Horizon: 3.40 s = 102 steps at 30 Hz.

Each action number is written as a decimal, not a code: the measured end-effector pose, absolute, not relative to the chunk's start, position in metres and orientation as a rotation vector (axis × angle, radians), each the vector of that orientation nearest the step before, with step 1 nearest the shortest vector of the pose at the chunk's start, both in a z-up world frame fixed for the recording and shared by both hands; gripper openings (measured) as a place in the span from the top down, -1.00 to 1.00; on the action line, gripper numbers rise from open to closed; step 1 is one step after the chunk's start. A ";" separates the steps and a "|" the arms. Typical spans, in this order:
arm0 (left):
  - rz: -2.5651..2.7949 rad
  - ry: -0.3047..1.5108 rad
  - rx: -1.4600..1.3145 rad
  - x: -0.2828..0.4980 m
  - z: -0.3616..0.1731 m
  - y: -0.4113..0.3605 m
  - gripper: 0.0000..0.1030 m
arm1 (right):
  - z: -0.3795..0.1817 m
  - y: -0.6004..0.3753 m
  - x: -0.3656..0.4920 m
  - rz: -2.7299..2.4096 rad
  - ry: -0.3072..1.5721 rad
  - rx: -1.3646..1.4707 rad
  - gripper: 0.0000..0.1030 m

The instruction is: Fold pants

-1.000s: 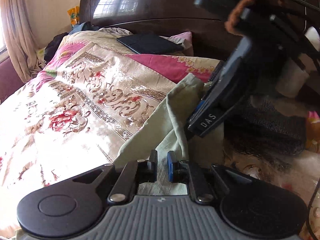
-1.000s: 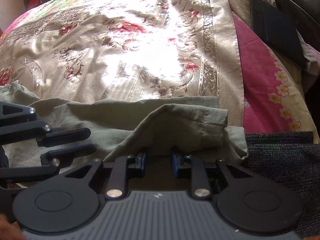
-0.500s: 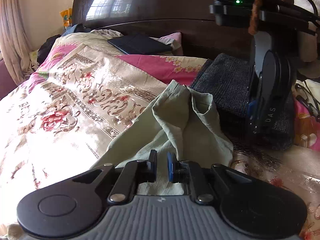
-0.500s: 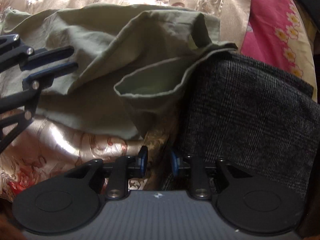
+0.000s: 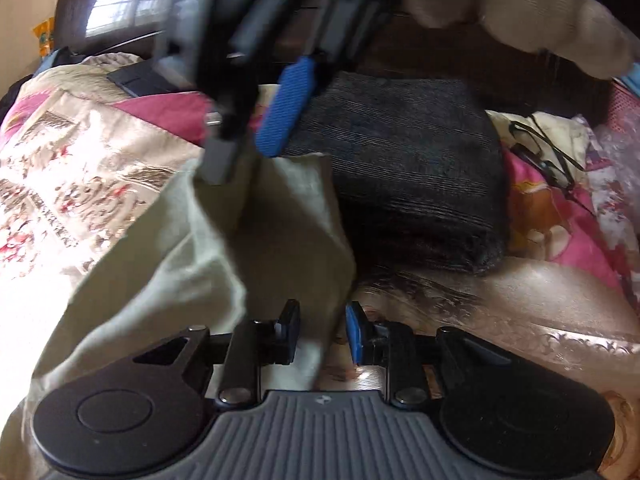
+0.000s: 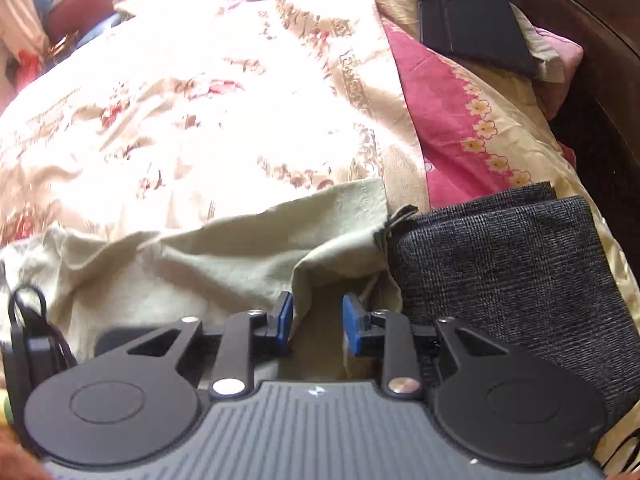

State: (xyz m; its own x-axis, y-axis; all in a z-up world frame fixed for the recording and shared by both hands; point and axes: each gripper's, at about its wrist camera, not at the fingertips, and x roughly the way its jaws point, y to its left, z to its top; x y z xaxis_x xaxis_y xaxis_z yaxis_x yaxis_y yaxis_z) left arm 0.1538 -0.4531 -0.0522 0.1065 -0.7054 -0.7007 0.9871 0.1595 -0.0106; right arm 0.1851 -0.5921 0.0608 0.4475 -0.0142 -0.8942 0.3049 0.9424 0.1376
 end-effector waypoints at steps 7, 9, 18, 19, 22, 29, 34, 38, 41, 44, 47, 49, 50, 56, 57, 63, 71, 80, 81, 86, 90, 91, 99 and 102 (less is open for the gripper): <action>-1.357 0.610 0.522 0.132 -0.041 -0.430 0.23 | 0.027 -0.601 0.209 -0.338 1.136 0.522 0.25; -1.341 0.608 0.506 0.136 -0.036 -0.422 0.23 | 0.024 -0.607 0.198 -0.322 1.069 0.678 0.25; -1.265 0.616 0.461 0.156 -0.022 -0.410 0.23 | 0.007 -0.614 0.200 -0.430 0.955 0.765 0.92; -1.261 0.615 0.456 0.157 -0.021 -0.408 0.23 | 0.003 -0.617 0.195 -0.426 0.957 0.807 0.96; -1.242 0.598 0.431 0.161 -0.013 -0.398 0.23 | 0.015 -0.618 0.174 -0.448 0.919 0.792 0.96; -1.175 0.622 0.412 0.170 -0.013 -0.373 0.23 | 0.010 -0.627 0.143 -0.543 0.954 0.738 0.96; -1.063 0.672 0.446 0.176 -0.025 -0.343 0.23 | -0.008 -0.610 0.159 -0.547 1.081 0.598 0.88; -0.881 0.705 0.432 0.196 -0.026 -0.283 0.22 | 0.028 -0.588 0.139 -0.589 1.011 0.483 0.75; -0.739 0.714 0.432 0.214 -0.024 -0.239 0.22 | 0.052 -0.562 0.136 -0.630 0.961 0.318 0.69; -0.570 0.731 0.422 0.244 -0.028 -0.184 0.19 | 0.060 -0.522 0.157 -0.482 0.943 0.272 0.69; -0.417 0.747 0.432 0.270 -0.041 -0.134 0.19 | 0.041 -0.490 0.199 -0.239 0.972 0.344 0.67; -0.323 0.784 0.455 0.280 -0.053 -0.102 0.19 | 0.017 -0.481 0.228 -0.177 1.017 0.374 0.70; -0.279 0.806 0.461 0.283 -0.058 -0.082 0.19 | 0.004 -0.484 0.239 -0.207 1.039 0.372 0.70; -0.148 0.840 0.452 0.279 -0.061 -0.014 -0.12 | -0.012 -0.511 0.260 -0.520 1.092 0.116 0.80; -0.150 0.839 0.455 0.279 -0.058 -0.015 -0.11 | -0.007 -0.512 0.260 -0.538 1.083 0.103 0.72; -0.287 0.740 0.428 0.271 -0.032 -0.054 -0.10 | 0.027 -0.498 0.225 -0.512 1.017 0.221 0.64; -0.419 0.775 0.571 0.261 -0.058 -0.112 -0.10 | -0.018 -0.525 0.232 -0.553 1.031 0.261 0.69; -0.338 0.777 0.530 0.273 -0.061 -0.106 -0.10 | -0.006 -0.560 0.233 -0.586 0.961 0.242 0.65; -0.312 0.776 0.546 0.279 -0.066 -0.100 -0.11 | -0.012 -0.576 0.234 -0.623 0.967 0.301 0.85; -0.177 0.779 0.569 0.292 -0.066 -0.061 -0.11 | -0.017 -0.587 0.240 -0.647 0.956 0.301 0.94; -0.141 0.784 0.544 0.290 -0.058 -0.037 -0.11 | -0.001 -0.560 0.232 -0.706 0.928 0.219 0.75; -0.139 0.778 0.545 0.290 -0.056 -0.036 -0.11 | 0.008 -0.541 0.229 -0.705 0.892 0.141 0.64; -0.310 0.693 0.477 0.274 -0.030 -0.071 -0.10 | 0.038 -0.456 0.231 -0.410 0.871 0.213 0.67; -0.404 0.687 0.462 0.266 -0.027 -0.093 -0.10 | 0.030 -0.466 0.200 -0.471 0.922 0.348 0.59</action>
